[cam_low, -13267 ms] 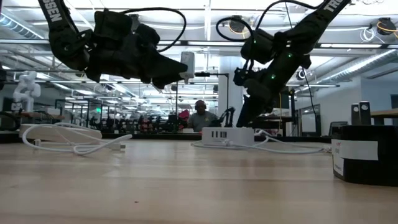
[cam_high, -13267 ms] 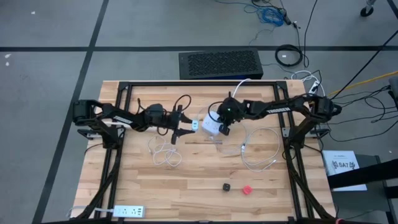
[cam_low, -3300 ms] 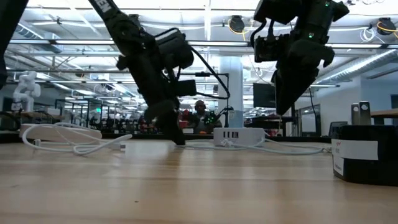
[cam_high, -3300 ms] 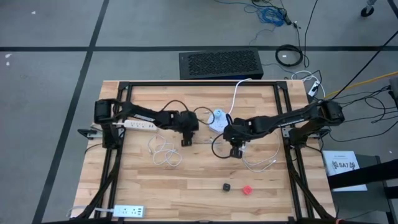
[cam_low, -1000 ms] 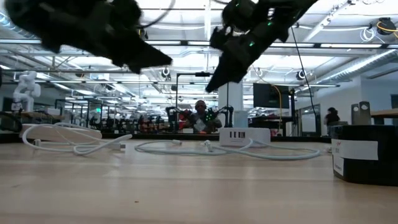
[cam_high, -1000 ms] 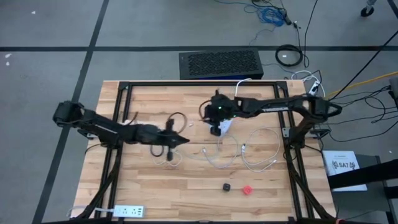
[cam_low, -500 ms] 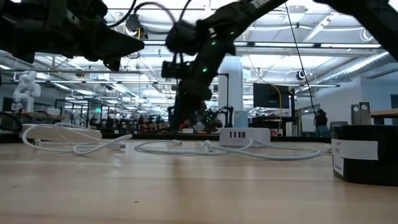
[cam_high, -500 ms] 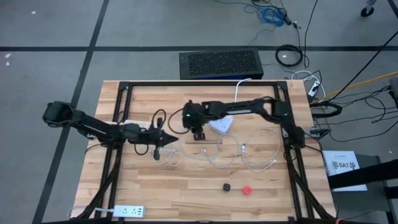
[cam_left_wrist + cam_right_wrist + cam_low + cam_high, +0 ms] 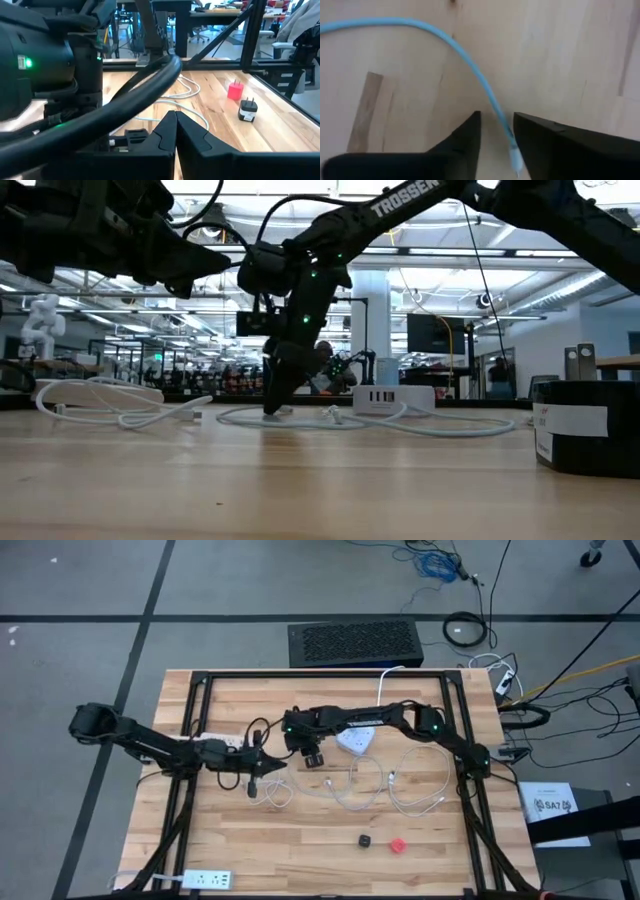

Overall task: Insert USB
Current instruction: Insert the middle white charger cable into the white charger adapter

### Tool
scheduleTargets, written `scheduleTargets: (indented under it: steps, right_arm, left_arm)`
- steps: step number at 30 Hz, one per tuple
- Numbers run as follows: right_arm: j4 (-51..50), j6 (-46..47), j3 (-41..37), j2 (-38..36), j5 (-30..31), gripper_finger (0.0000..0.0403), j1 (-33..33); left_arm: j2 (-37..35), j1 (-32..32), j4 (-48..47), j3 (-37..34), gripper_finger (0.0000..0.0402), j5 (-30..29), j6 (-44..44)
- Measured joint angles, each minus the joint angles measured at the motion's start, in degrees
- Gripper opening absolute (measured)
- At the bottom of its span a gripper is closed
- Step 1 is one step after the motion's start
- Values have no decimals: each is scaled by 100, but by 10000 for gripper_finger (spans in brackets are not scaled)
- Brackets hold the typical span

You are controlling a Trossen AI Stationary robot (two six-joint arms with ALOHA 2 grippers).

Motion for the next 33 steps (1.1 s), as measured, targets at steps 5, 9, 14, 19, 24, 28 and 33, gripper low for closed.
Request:
scheduleTargets:
  steps: [5, 9, 14, 19, 24, 28, 33]
  right_arm:
    - [-181, -41, -7, -34, -26, 18, 22]
    - [-609, 113, -48, -252, -213, 5, 28]
    - [-494, 406, -35, -839, -246, 2, 27]
    - [-469, 650, -86, -1421, -252, 1, -73]
    - [37, 945, -1111, -2349, -216, 1, -234]
    - [1368, 1402, -2852, -3402, 160, 0, -275]
    - [4044, 1866, -5093, -4594, 1184, 0, -154]
  left_arm:
    - [0, 0, 4, 0, 10, 0, 58]
    - [0, 0, 26, 0, 10, 0, 284]
    - [0, 0, 27, 0, 10, 0, 289]
    - [0, 0, -64, 0, 10, 0, 278]
    - [4, 0, -174, 2, 10, 0, 175]
    - [4, 0, -174, 4, 10, 0, 173]
    - [4, 0, -121, 4, 10, 0, 224]
